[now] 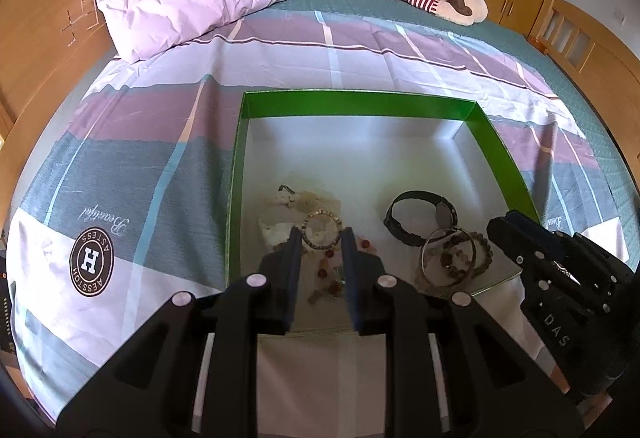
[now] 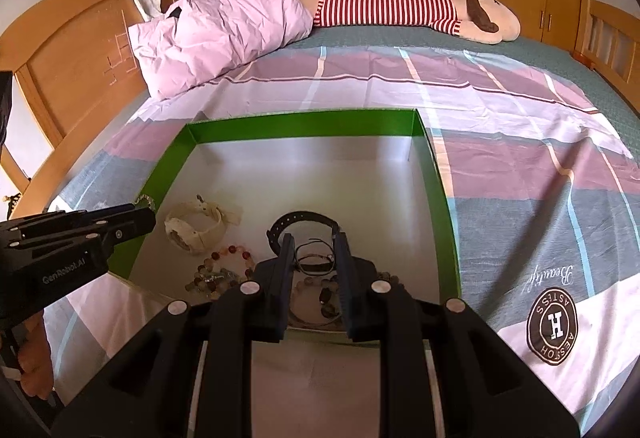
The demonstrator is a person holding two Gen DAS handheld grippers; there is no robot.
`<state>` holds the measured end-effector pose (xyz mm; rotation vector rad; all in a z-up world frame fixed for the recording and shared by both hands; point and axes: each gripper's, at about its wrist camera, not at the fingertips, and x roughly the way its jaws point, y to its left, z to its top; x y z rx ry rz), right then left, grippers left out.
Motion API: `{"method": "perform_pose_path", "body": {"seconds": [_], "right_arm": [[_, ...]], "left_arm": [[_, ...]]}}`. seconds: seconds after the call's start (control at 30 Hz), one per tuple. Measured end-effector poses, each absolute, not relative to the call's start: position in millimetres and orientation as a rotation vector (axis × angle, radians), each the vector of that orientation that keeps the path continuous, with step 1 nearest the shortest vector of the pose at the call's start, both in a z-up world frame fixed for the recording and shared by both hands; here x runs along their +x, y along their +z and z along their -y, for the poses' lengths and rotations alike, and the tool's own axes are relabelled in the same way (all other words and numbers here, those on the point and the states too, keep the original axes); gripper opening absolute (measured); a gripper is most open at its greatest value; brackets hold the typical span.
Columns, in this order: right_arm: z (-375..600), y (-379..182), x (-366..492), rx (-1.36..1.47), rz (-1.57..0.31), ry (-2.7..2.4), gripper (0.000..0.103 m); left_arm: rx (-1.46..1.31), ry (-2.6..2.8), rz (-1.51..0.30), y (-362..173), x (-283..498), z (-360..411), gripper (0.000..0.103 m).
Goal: Organize jewelry
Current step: 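Lower both rings into the green box and open both tools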
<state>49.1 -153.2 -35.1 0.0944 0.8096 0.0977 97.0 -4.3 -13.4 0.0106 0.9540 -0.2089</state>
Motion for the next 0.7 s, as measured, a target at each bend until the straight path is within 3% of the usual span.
{"method": "perform_pose_path", "body": {"seconds": [0.53, 0.6, 0.63, 0.7], "right_arm": [[155, -47, 53, 0.096, -0.849, 0.074, 0.021], [157, -48, 53, 0.114, -0.86, 0.073, 0.024], [158, -48, 53, 0.122, -0.862, 0.073, 0.032], [160, -46, 51, 0.136, -0.849, 0.071, 0.043]], "left_arm": [[0.044, -0.211, -0.987, -25, 98, 13, 0.021], [0.045, -0.21, -0.988, -26, 98, 13, 0.022], [0.045, -0.212, -0.99, -26, 98, 13, 0.025], [0.047, -0.215, -0.986, -24, 98, 13, 0.041]]}}
